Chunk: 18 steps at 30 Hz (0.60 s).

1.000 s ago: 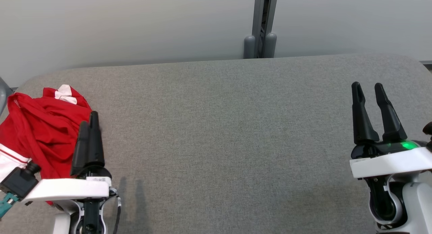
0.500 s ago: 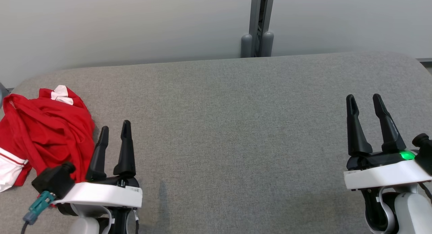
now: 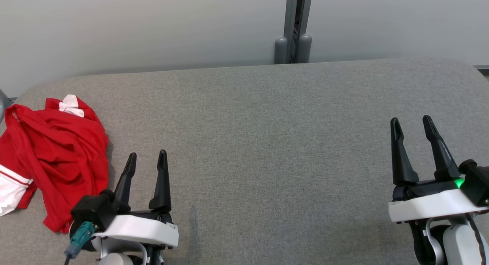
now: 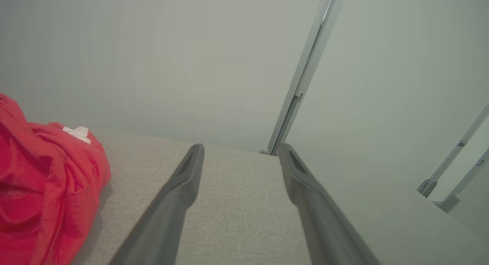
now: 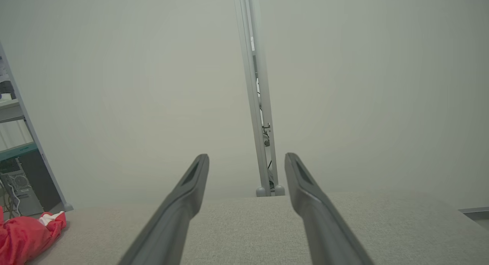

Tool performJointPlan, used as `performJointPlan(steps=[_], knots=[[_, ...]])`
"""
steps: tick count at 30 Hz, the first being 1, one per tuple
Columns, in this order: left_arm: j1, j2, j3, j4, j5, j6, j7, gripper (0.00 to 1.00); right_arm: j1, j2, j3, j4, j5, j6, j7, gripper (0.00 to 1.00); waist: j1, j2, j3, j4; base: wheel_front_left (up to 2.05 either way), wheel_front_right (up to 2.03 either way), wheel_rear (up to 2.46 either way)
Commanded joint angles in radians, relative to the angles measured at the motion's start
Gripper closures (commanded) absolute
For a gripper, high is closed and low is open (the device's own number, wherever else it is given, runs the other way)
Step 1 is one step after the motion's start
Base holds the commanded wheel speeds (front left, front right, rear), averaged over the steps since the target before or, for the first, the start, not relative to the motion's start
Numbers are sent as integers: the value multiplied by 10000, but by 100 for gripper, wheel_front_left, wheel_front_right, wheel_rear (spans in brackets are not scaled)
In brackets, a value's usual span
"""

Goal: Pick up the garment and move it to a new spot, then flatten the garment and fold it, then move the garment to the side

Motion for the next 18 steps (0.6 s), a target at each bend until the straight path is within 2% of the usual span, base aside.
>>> performJointPlan(steps=[1, 18], knots=[[2, 46, -40, -33, 275, 101, -86, 0, -10, -77, 9, -36, -238, 0, -101, 0, 0, 0, 6, 6, 0, 0, 0], [130, 56, -242, 373, 1394, 375, -468, 0, -72, -101, 393, 707, -923, 0, -415, 0, 0, 0, 144, -27, 0, 0, 0]])
